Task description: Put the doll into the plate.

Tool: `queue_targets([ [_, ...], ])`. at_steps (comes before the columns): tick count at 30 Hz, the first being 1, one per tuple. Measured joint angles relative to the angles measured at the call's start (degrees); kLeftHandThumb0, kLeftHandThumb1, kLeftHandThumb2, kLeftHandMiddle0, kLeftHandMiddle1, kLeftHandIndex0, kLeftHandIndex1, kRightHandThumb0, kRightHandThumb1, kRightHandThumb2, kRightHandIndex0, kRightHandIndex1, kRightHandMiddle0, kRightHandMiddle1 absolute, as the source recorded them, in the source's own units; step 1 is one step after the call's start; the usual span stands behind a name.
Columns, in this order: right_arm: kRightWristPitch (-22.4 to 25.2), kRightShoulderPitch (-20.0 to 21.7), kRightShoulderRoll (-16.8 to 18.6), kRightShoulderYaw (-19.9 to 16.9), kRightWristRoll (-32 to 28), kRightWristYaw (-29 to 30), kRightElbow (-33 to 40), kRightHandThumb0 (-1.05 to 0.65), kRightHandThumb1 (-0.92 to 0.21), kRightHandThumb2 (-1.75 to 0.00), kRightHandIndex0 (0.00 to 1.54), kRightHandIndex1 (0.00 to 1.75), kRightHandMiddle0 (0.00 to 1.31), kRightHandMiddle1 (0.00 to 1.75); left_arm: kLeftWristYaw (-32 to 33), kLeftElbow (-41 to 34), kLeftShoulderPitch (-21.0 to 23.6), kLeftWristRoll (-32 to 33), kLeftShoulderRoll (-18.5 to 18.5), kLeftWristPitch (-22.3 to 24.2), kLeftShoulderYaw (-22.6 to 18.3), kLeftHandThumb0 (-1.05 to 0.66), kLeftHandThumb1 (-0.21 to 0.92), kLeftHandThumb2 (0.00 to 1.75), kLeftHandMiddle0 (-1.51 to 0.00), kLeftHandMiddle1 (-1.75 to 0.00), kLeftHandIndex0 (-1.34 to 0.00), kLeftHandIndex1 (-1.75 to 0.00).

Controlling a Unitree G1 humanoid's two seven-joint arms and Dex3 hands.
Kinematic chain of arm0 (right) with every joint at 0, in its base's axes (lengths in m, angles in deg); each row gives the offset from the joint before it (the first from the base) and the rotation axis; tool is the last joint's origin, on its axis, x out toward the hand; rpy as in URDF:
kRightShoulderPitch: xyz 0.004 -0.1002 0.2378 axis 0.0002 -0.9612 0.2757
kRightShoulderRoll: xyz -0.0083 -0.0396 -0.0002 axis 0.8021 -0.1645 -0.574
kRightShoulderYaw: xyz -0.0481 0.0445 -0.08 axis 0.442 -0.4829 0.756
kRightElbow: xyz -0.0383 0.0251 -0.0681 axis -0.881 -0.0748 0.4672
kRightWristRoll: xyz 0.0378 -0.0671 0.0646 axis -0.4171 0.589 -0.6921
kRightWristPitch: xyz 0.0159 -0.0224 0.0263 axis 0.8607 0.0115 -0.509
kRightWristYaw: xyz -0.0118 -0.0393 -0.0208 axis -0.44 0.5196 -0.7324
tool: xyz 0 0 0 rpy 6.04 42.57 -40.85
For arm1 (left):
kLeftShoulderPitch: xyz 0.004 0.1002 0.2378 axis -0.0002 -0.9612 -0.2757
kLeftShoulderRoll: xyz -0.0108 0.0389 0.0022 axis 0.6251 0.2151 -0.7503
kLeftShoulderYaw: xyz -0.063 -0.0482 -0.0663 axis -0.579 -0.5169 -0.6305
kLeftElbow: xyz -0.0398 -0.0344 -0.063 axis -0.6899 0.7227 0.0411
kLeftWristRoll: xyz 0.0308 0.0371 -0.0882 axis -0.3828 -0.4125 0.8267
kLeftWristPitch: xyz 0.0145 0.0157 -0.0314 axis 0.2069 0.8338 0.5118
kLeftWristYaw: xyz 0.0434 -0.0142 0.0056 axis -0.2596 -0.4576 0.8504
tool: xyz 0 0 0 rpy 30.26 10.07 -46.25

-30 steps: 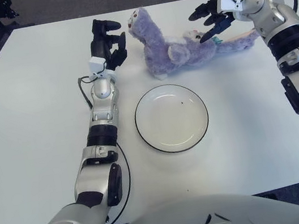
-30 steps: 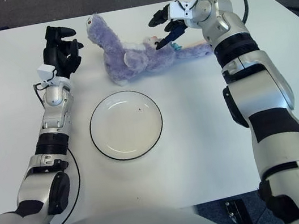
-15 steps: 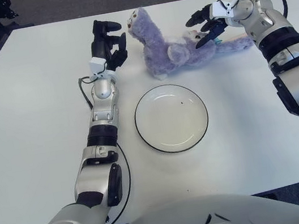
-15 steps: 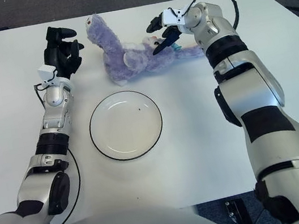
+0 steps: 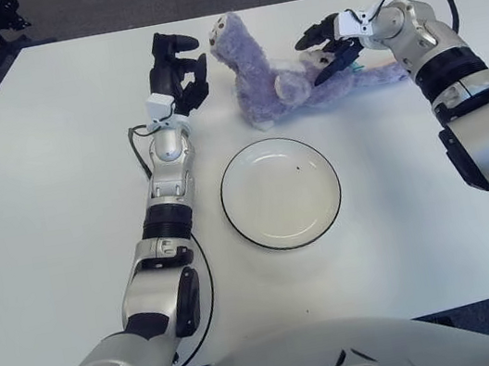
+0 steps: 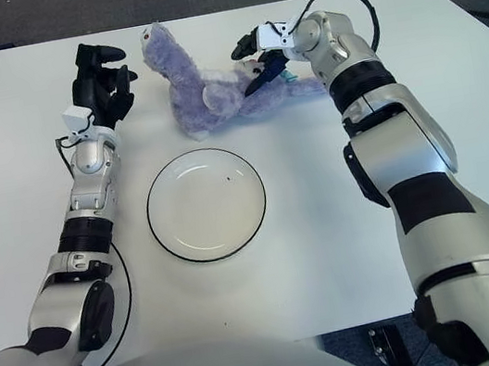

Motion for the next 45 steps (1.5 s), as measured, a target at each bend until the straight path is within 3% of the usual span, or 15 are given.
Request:
queue_targets([
  [7, -2.14, -1.21, 0.80, 0.84, -0.13, -1.98, -1.85, -0.70, -0.80, 0.00, 0.42, 0.00, 0.25, 0.00, 0.21, 0.16, 0.00, -0.19, -0.09, 0.01, -0.05, 0.00, 0.92, 0.42, -0.26, -1.60, -0.26, -1.58],
  [13, -3.45, -1.83, 1.53, 0.23, -1.01, -2.08, -4.06, -0.71, -0.81, 0.00, 0.52, 0.02, 0.24, 0.00, 0.50, 0.78, 0.01, -0.24, -0.11, 0.01, -0.16, 0.00, 0.92, 0.41, -0.27, -1.59, -0.27, -1.57],
  [26, -3.47, -1.36, 1.84, -0.59, -1.54, -4.07, -6.09, -0.70, -0.80, 0.00, 0.61, 0.02, 0.23, 0.00, 1.31, 1.34, 0.01, -0.25, -0.53, 0.01, -0.42, 0.00, 0.92, 0.40, -0.28, -1.58, -0.28, -1.56],
  [33, -3.31, -1.39, 1.85, 0.25, -1.04, -4.17, -5.81, -0.63, -0.77, 0.00, 0.60, 0.01, 0.32, 0.03, 1.92, 1.45, 0.01, -0.27, -0.62, 0.01, -0.67, 0.00, 0.92, 0.38, -0.31, -1.55, -0.30, -1.53],
  [41, 3.91, -0.55, 2.92, 5.65, 4.07, -4.26, -4.17, -0.57, -0.77, 0.00, 0.44, 0.00, 0.31, 0.02, 2.56, 1.58, 0.06, -0.46, -0.82, 0.01, -0.78, 0.00, 0.92, 0.37, -0.32, -1.53, -0.31, -1.52],
  [43, 4.77, -0.78, 2.98, 6.42, 5.01, -3.34, -3.33, -0.52, -0.78, -0.01, 0.57, 0.02, 0.41, 0.04, 2.61, 1.63, 0.06, -0.47, -0.82, 0.01, -0.81, 0.00, 0.92, 0.37, -0.32, -1.53, -0.32, -1.52],
  [44, 5.13, -1.31, 2.91, 7.02, 6.02, -1.75, -2.36, -0.49, -0.79, -0.01, 0.72, 0.07, 0.49, 0.06, 2.67, 1.67, 0.06, -0.48, -0.84, 0.00, -0.82, 0.00, 0.92, 0.36, -0.33, -1.53, -0.32, -1.52],
  [45, 5.23, -1.93, 2.80, 7.63, 7.01, 0.39, -1.52, -0.47, -0.79, 0.00, 0.75, 0.17, 0.54, 0.06, 2.73, 1.70, 0.07, -0.48, -0.85, 0.00, -0.82, 0.00, 0.92, 0.36, -0.33, -1.53, -0.32, -1.52],
])
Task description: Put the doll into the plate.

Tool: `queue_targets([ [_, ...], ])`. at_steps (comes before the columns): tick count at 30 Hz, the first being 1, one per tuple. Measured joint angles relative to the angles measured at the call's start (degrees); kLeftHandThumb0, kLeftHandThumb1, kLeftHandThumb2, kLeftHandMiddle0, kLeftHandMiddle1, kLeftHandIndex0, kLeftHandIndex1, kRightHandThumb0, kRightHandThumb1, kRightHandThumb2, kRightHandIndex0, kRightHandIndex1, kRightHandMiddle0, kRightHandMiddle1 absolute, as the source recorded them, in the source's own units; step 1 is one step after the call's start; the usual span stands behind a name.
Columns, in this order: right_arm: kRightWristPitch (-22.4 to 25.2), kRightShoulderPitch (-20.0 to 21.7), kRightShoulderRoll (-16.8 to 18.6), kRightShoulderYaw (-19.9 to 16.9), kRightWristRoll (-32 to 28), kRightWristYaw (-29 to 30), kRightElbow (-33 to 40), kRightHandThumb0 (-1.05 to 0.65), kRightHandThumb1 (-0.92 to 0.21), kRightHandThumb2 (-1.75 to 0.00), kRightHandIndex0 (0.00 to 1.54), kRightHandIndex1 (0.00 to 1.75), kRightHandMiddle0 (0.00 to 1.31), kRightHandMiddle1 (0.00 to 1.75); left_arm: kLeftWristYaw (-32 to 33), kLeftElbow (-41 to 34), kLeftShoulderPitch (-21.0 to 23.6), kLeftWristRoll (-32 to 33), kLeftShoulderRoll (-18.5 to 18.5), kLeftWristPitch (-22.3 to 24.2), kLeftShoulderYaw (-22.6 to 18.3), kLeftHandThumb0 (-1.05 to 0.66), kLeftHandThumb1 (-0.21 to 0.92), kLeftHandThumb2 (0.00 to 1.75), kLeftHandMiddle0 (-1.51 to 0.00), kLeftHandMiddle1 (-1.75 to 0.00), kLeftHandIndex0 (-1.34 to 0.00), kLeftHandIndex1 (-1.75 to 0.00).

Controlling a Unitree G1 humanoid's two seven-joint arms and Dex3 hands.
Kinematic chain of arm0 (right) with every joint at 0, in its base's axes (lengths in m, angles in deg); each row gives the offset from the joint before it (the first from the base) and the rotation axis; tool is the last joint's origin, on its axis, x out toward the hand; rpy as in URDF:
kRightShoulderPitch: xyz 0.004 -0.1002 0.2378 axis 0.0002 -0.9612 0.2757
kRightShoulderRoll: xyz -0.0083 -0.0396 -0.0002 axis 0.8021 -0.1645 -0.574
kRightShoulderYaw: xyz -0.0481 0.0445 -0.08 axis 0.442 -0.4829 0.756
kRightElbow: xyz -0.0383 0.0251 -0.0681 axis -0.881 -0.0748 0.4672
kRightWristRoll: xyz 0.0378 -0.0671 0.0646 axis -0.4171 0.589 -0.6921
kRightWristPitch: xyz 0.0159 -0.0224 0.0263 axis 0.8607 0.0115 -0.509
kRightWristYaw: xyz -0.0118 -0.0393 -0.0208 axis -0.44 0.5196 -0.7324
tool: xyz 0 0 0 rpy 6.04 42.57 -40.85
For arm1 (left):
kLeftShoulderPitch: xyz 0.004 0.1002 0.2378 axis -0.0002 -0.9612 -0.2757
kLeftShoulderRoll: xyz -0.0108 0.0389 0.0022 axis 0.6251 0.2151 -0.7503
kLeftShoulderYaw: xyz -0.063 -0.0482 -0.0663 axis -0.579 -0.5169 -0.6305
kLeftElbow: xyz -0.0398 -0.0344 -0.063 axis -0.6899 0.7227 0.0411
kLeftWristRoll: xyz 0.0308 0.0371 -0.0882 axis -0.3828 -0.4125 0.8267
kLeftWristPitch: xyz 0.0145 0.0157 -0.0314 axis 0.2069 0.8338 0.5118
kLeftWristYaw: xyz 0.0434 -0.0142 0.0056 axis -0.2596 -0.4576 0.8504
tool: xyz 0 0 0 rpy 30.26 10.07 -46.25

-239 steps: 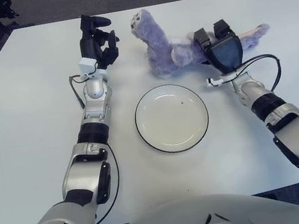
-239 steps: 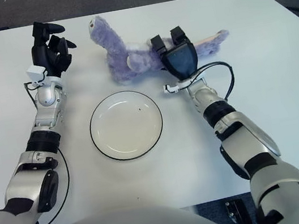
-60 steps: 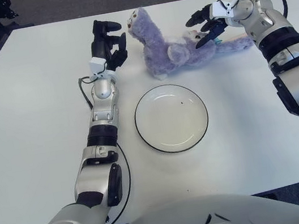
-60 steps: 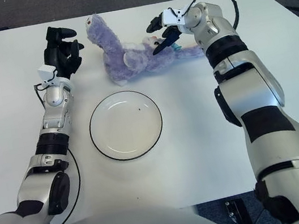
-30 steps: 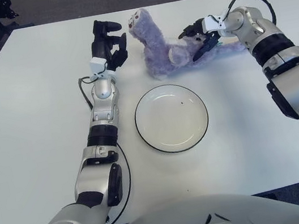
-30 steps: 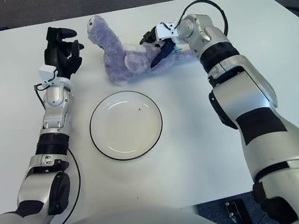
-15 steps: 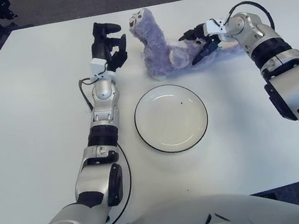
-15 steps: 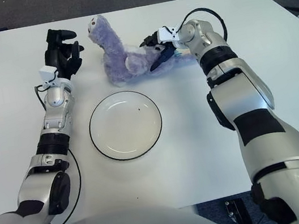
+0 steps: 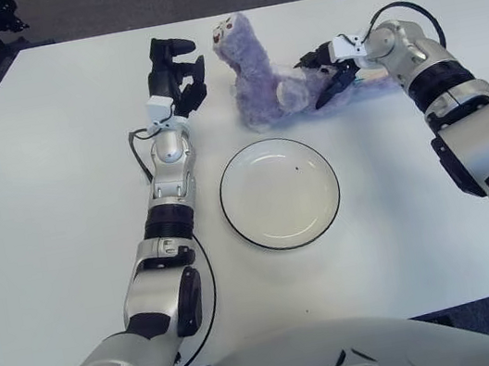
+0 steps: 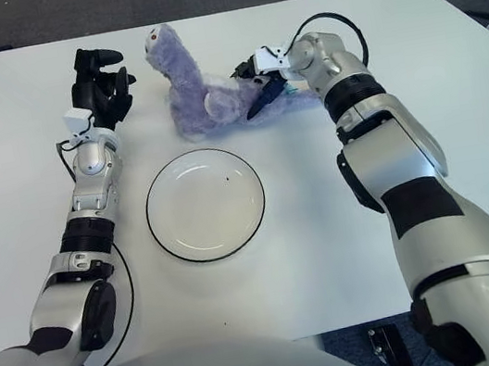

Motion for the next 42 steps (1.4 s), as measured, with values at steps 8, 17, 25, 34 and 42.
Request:
queue_targets([
  [8, 0.06, -4.74, -0.79, 8.29, 11.54, 22.65, 3.53, -0.34, -0.82, 0.00, 0.56, 1.08, 0.66, 0.58, 0.72, 0.11, 0.00, -0.02, -0.03, -0.02, -0.22, 0.00, 0.92, 0.36, -0.33, -1.52, -0.32, -1.51],
  [17, 5.06, -7.05, -0.32, 11.66, 17.03, 36.00, 1.72, -0.35, -0.92, -0.18, 0.57, 0.64, 0.55, 1.34, 0.93, 0.34, 0.00, -0.21, -0.06, -0.69, -0.37, 0.00, 0.92, 0.35, -0.34, -1.52, -0.33, -1.50],
  [25, 5.32, -8.85, -0.54, 9.03, 16.09, 39.83, 2.30, -0.14, -0.78, -0.43, 0.58, 1.00, 0.55, 1.40, 1.15, 0.85, 0.00, -0.24, -0.04, -1.21, -0.50, 0.00, 0.92, 0.35, -0.34, -1.51, -0.33, -1.50],
  [34, -3.30, -15.37, -2.78, 1.91, 9.84, 51.45, 4.75, 0.00, -0.32, -1.24, 0.61, 1.71, 0.52, 1.56, 1.51, 1.56, 0.11, -0.26, -0.03, -1.75, -0.56, 0.00, 0.92, 0.35, -0.34, -1.51, -0.33, -1.50],
  [42, -6.77, -16.04, -3.46, 0.64, 9.07, 52.95, 4.20, 0.00, -0.29, -1.30, 0.62, 1.74, 0.53, 1.57, 1.51, 1.87, 0.12, -0.25, -0.12, -1.96, -0.53, 0.00, 0.92, 0.35, -0.34, -1.51, -0.33, -1.50],
])
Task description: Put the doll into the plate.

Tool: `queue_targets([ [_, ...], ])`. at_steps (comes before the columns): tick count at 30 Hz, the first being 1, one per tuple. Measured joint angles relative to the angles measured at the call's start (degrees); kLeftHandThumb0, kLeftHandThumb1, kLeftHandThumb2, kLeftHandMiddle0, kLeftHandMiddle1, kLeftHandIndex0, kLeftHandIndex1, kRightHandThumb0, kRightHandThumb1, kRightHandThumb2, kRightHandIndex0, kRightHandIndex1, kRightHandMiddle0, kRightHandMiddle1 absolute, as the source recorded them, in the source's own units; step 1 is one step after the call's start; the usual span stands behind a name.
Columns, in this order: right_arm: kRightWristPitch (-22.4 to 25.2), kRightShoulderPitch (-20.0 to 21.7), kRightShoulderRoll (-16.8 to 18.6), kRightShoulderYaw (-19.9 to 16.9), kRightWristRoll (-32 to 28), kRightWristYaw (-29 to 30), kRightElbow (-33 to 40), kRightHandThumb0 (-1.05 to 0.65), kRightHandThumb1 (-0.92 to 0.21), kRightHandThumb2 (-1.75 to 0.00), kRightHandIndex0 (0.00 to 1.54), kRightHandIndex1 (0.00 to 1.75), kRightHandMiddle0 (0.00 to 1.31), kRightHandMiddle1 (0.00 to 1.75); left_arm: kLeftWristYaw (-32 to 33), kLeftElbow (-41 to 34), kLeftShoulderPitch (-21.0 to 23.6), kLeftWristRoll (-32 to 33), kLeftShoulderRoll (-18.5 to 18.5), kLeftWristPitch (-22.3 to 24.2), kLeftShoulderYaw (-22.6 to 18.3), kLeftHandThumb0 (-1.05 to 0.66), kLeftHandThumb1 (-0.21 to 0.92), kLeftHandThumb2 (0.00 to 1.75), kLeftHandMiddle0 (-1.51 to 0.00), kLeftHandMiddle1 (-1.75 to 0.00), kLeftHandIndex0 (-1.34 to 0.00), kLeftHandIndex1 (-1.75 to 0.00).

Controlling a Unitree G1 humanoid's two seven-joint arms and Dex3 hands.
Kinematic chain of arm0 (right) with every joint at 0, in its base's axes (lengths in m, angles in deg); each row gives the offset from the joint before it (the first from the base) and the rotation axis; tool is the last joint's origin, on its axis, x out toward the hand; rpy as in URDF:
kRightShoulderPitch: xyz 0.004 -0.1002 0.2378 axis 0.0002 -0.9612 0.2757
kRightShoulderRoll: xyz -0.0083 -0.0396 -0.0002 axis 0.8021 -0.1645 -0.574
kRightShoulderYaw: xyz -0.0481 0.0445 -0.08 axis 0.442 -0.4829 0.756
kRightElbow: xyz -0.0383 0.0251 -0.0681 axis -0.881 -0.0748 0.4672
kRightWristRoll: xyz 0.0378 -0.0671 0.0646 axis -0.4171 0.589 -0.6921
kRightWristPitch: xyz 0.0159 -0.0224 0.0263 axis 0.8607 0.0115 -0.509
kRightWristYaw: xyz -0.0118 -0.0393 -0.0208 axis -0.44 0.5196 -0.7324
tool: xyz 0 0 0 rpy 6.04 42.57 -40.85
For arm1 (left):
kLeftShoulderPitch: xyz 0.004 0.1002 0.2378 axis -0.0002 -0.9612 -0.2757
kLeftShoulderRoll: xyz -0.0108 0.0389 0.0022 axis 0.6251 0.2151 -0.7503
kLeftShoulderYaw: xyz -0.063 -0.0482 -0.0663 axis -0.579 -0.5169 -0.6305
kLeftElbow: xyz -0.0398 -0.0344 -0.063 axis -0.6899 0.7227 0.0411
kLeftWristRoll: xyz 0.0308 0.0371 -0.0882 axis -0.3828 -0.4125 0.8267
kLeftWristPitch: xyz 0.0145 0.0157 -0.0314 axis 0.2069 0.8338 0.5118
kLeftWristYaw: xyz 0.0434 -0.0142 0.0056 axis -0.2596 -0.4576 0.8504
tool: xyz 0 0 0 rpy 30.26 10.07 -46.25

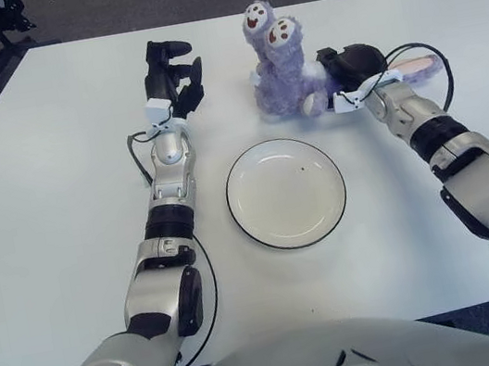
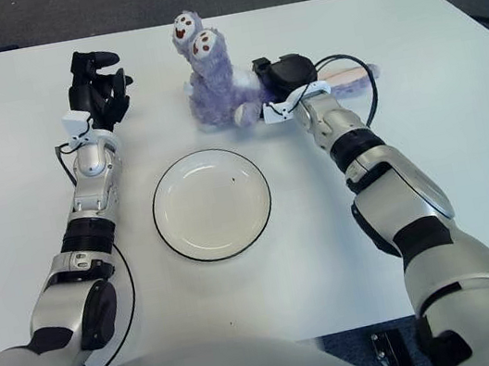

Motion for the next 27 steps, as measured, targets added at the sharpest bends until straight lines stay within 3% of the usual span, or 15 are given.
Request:
queue_targets([
  [4, -0.67, -0.11, 0.00, -0.23, -0.07, 0.49, -0.11, 0.00, -0.28, -1.33, 0.62, 1.75, 0.50, 1.63, 0.00, 0.00, 0.00, 0.01, 0.02, -0.28, -0.07, 0.00, 0.92, 0.35, -0.34, -1.51, -0.33, -1.50],
  [8, -2.47, -0.92, -0.41, -1.83, -1.40, 1.24, 1.35, 0.00, -0.27, -1.33, 0.68, 1.63, 0.46, 1.72, 0.00, 0.01, 0.00, 0.04, 0.02, -0.48, -0.13, 0.00, 0.92, 0.35, -0.34, -1.51, -0.33, -1.50],
  [17, -6.51, -6.33, -3.66, -7.18, -6.62, -3.30, 11.08, 0.00, -0.27, -1.31, 0.72, 1.54, 0.45, 1.75, -0.01, 0.04, 0.02, 0.20, 0.23, -0.70, -0.65, 0.00, 0.92, 0.35, -0.34, -1.51, -0.33, -1.50],
  [27, -12.24, -9.53, -4.07, -11.74, -10.74, -5.82, 14.54, 0.00, -0.29, -1.29, 0.70, 1.56, 0.43, 1.75, -0.08, 1.03, 0.24, 0.56, 0.45, -1.56, -1.36, 0.00, 0.92, 0.35, -0.34, -1.51, -0.33, -1.50],
])
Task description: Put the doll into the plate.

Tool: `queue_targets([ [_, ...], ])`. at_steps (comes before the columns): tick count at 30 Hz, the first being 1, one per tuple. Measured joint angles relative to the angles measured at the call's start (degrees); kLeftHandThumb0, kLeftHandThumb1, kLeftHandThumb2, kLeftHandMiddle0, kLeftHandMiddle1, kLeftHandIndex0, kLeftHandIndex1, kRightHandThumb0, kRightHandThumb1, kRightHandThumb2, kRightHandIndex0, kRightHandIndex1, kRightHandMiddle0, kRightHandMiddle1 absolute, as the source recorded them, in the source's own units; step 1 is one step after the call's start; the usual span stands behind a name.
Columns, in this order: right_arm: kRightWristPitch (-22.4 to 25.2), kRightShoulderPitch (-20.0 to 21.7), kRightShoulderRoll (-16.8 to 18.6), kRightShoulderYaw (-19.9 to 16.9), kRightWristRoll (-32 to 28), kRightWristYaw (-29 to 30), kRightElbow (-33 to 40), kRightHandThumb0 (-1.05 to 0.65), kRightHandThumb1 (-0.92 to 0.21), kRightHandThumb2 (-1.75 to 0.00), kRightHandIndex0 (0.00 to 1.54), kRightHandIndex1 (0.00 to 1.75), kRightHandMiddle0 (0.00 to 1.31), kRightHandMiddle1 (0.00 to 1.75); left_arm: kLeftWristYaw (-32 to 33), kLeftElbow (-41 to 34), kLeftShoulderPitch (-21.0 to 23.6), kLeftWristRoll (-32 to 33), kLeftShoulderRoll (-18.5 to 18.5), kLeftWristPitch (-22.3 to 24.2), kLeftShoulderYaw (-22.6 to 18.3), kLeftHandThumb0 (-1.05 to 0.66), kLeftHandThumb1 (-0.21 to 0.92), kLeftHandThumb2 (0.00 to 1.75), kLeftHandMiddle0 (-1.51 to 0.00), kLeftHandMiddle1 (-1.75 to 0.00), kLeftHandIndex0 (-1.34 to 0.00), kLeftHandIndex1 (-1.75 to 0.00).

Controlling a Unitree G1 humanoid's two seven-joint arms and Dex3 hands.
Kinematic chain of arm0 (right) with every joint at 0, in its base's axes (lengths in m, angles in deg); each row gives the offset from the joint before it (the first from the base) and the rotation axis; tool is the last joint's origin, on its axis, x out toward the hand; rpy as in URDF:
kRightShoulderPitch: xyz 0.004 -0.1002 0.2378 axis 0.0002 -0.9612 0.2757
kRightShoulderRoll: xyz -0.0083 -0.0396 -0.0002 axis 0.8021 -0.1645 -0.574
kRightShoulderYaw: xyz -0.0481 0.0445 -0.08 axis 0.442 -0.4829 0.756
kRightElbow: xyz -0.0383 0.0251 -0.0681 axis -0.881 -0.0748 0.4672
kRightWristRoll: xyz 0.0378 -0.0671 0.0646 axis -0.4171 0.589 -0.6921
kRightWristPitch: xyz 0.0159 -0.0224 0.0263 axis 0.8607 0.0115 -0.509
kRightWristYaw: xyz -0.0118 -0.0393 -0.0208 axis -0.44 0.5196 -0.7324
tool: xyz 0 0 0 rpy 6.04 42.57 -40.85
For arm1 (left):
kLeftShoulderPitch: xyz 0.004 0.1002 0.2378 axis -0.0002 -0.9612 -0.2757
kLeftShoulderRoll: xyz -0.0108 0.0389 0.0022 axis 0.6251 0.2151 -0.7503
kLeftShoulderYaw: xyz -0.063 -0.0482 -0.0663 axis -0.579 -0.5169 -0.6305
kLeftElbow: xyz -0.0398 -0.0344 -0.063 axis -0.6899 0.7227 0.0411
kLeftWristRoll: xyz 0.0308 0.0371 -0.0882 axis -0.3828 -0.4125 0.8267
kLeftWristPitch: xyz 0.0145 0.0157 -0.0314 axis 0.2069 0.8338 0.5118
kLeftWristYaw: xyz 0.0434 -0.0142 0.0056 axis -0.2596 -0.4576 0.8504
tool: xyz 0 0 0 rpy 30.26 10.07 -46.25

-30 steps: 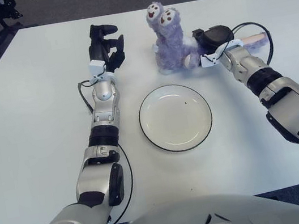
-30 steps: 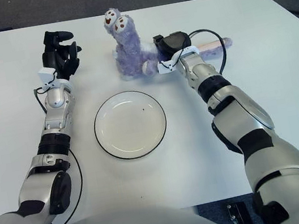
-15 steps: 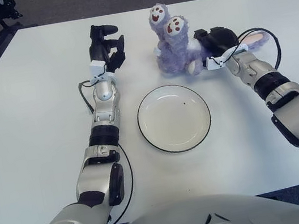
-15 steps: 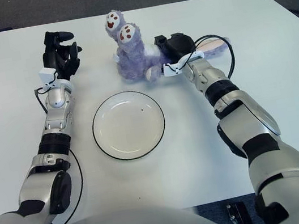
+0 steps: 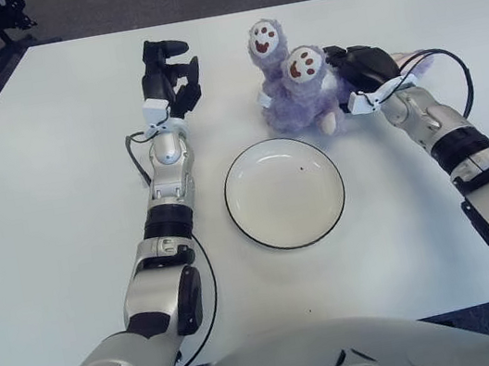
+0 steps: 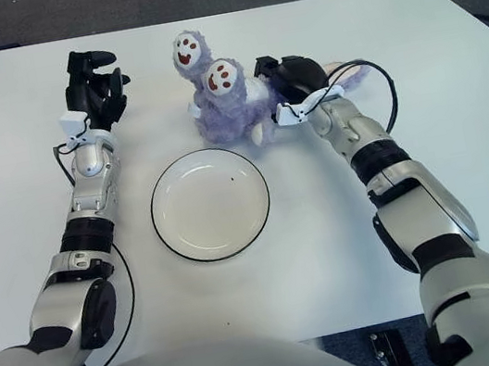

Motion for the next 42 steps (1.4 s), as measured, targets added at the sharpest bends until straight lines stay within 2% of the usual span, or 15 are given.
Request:
queue_targets([
  [4, -3.27, -0.77, -0.41, -2.00, -1.67, -0.55, 1.62, 0.00, -0.31, -1.27, 0.69, 1.56, 0.41, 1.75, -0.04, 1.09, 0.33, 0.15, 0.17, -0.54, -0.42, 0.00, 0.92, 0.35, -0.35, -1.51, -0.34, -1.50],
  [9, -5.10, -1.31, -1.22, -4.09, -2.38, -1.40, 4.85, 0.00, -0.32, -1.27, 0.68, 1.56, 0.41, 1.75, -0.06, 1.70, 0.68, 0.21, 0.30, -0.65, -0.56, 0.00, 0.92, 0.34, -0.35, -1.50, -0.34, -1.50],
  [17, -5.16, -2.08, -1.92, -6.65, -3.90, -5.40, 11.56, 0.00, -0.33, -1.27, 0.64, 1.63, 0.40, 1.75, -0.06, 1.96, 1.02, 0.23, 0.49, -0.66, -0.92, 0.00, 0.92, 0.34, -0.35, -1.50, -0.34, -1.49],
  [25, -7.16, -3.35, -1.98, -8.40, -4.33, -6.42, 16.04, 0.00, -0.34, -1.27, 0.60, 1.68, 0.39, 1.75, -0.06, 2.50, 1.32, 0.23, 0.57, -0.65, -1.16, 0.00, 0.92, 0.34, -0.35, -1.50, -0.34, -1.49],
  [36, -7.16, -4.94, -1.56, -9.17, -4.42, -8.46, 21.14, 0.00, -0.35, -1.27, 0.58, 1.70, 0.38, 1.75, -0.06, 3.22, 1.58, 0.21, 0.60, -0.65, -1.22, 0.00, 0.92, 0.34, -0.36, -1.50, -0.34, -1.49],
  [42, -5.68, -6.88, -1.44, -9.57, -4.40, -10.54, 25.72, 0.00, -0.36, -1.27, 0.57, 1.71, 0.38, 1.75, -0.05, 3.25, 1.58, 0.20, 0.60, -0.65, -1.20, 0.00, 0.92, 0.34, -0.35, -1.50, -0.34, -1.49],
])
